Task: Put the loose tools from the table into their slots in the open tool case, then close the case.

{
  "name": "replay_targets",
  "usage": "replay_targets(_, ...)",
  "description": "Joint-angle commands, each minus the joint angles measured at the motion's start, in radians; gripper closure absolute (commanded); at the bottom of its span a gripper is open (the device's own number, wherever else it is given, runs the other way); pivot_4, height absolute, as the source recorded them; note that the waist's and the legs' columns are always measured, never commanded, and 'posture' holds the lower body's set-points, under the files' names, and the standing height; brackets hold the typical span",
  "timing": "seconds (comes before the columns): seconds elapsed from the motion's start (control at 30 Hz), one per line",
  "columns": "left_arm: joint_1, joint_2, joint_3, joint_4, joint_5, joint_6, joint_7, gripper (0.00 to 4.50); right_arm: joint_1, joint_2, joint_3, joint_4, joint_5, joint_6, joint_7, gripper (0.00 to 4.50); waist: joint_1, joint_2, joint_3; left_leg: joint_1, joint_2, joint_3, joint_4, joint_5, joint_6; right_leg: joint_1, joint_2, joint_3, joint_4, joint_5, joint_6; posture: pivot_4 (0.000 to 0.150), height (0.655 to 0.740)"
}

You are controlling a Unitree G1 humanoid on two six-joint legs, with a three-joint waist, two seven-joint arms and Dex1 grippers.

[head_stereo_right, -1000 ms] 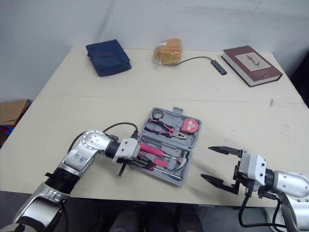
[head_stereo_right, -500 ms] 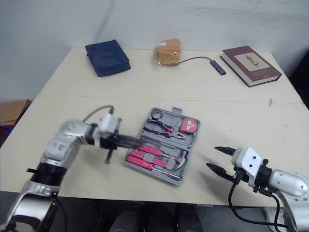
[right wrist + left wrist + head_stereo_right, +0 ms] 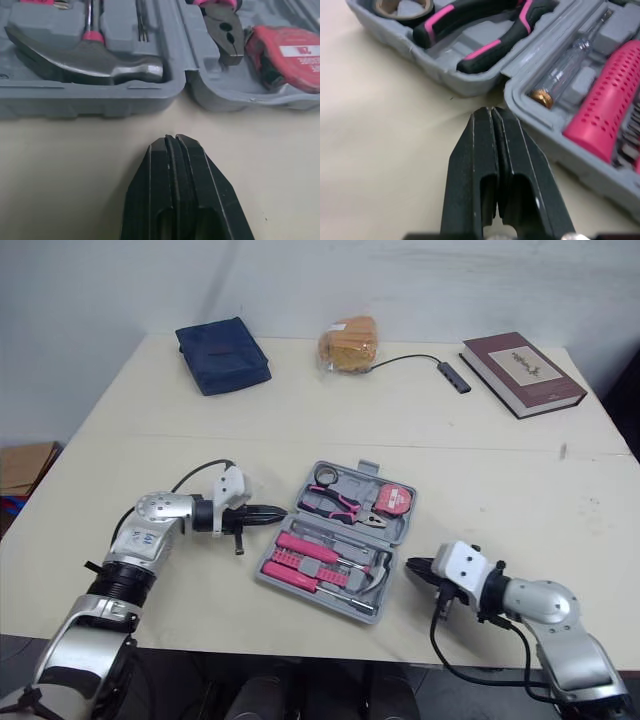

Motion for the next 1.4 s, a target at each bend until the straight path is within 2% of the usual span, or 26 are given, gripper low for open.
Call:
replay_targets(0.03, -0.007, -0.015, 0.004, 0.010, 0.018, -0.027, 0.020, 4.50, -0.036, 0.015, 0.027, 0.008, -0.013, 0.002, -0.006, 4.42, -0.002, 0.000, 0.000, 0.000, 0.000, 0.000, 0.000, 0.000, 0.000, 0.000, 0.000, 0.000, 0.000, 0.000, 0.000, 0.150, 0.7400)
replay_targets(0.2, -0.023, -0.047, 0.012, 0.062, 0.033, -0.080, 0.046, 4.50, -0.090, 0.030, 0.044, 0.052, -0.018, -0.007, -0.016, 4.42, -0.001, 0.000, 0.000, 0.000, 0.000, 0.000, 0.000, 0.000, 0.000, 0.000, 0.000, 0.000, -0.002, 0.000, 0.000, 0.150, 0.7400)
replay_targets(0.43, 0.010, -0.024, 0.015, 0.055, -0.009, -0.130, -0.098, 4.50, -0.153, 0.030, 0.044, 0.119, 0.006, -0.064, 0.029, 4.42, -0.003, 0.000, 0.000, 0.000, 0.000, 0.000, 0.000, 0.000, 0.000, 0.000, 0.000, 0.000, -0.001, 0.000, 0.001, 0.150, 0.7400)
replay_targets(0.53, 0.057, 0.000, 0.023, -0.017, -0.043, -0.113, -0.155, 4.50, -0.184, 0.029, 0.050, 0.163, 0.003, -0.095, 0.054, 4.42, -0.011, 0.000, 0.000, 0.000, 0.000, 0.000, 0.000, 0.000, 0.001, 0.000, 0.000, 0.000, -0.001, 0.000, 0.001, 0.150, 0.7400)
replay_targets(0.7, 0.141, 0.018, 0.040, -0.126, -0.046, -0.076, -0.112, 4.50, -0.216, 0.039, 0.073, 0.207, 0.007, -0.119, 0.092, 4.42, -0.022, 0.000, 0.000, 0.000, 0.000, 0.000, 0.000, 0.000, 0.001, 0.000, 0.000, 0.000, -0.001, 0.000, 0.001, 0.150, 0.7400)
replay_targets(0.9, 0.141, 0.024, 0.053, -0.094, -0.002, -0.083, -0.015, 4.50, -0.229, 0.029, 0.082, 0.234, 0.001, -0.129, 0.123, 4.42, -0.023, 0.000, 0.000, 0.000, 0.000, 0.000, 0.000, 0.000, 0.001, 0.001, -0.001, 0.000, -0.001, 0.000, 0.001, 0.150, 0.7400)
replay_targets(1.07, 0.141, 0.049, 0.070, -0.074, -0.011, -0.088, -0.014, 4.50, -0.216, 0.007, 0.061, 0.237, 0.014, -0.120, 0.145, 4.42, -0.024, 0.000, 0.000, 0.001, 0.001, 0.000, 0.000, 0.000, 0.001, 0.001, -0.001, 0.000, -0.001, 0.000, 0.001, 0.150, 0.7400)
replay_targets(1.17, 0.163, 0.100, 0.134, -0.108, -0.059, -0.015, -0.011, 4.50, -0.199, -0.031, -0.020, 0.248, 0.008, -0.115, 0.091, 4.42, -0.023, 0.000, 0.000, 0.001, 0.001, 0.000, 0.000, 0.000, 0.001, 0.001, -0.001, 0.000, -0.001, 0.000, 0.001, 0.150, 0.7400)
replay_targets(1.2, 0.177, 0.129, 0.153, -0.131, -0.072, 0.019, -0.013, 3.97, -0.181, -0.051, -0.063, 0.231, 0.039, -0.059, 0.084, 4.50, -0.023, 0.000, 0.000, 0.000, 0.001, 0.000, 0.000, 0.000, 0.001, 0.001, -0.001, 0.000, -0.001, 0.000, 0.001, 0.150, 0.7400)
replay_targets(1.23, 0.189, 0.145, 0.181, -0.160, -0.091, 0.033, -0.008, 3.62, -0.162, -0.067, -0.101, 0.210, 0.080, -0.016, 0.092, 3.99, -0.023, 0.000, 0.000, 0.000, 0.000, 0.000, 0.000, 0.000, 0.001, 0.000, -0.002, 0.000, -0.001, 0.000, 0.001, 0.150, 0.7400)
replay_targets(1.27, 0.197, 0.155, 0.209, -0.197, -0.125, 0.070, -0.001, 3.23, -0.154, -0.070, -0.136, 0.190, 0.113, 0.023, 0.081, 3.82, -0.023, 0.000, 0.000, 0.000, 0.000, 0.000, 0.000, 0.000, 0.001, 0.000, -0.002, 0.000, -0.001, 0.000, 0.001, 0.150, 0.7400)
replay_targets(1.37, 0.202, 0.179, 0.258, -0.346, -0.223, 0.293, 0.042, 1.84, -0.159, -0.062, -0.223, 0.098, 0.235, 0.211, 0.024, 2.49, -0.023, 0.000, 0.000, -0.001, 0.001, -0.001, -0.001, 0.000, 0.001, 0.001, -0.003, 0.000, -0.002, 0.000, 0.001, 0.150, 0.7400)
replay_targets(1.4, 0.199, 0.189, 0.264, -0.397, -0.242, 0.384, 0.070, 1.55, -0.164, -0.068, -0.241, 0.063, 0.269, 0.286, 0.007, 2.01, -0.023, 0.000, 0.000, -0.001, 0.001, -0.001, -0.001, 0.000, 0.001, 0.001, -0.005, 0.000, -0.002, 0.001, 0.001, 0.150, 0.7400)
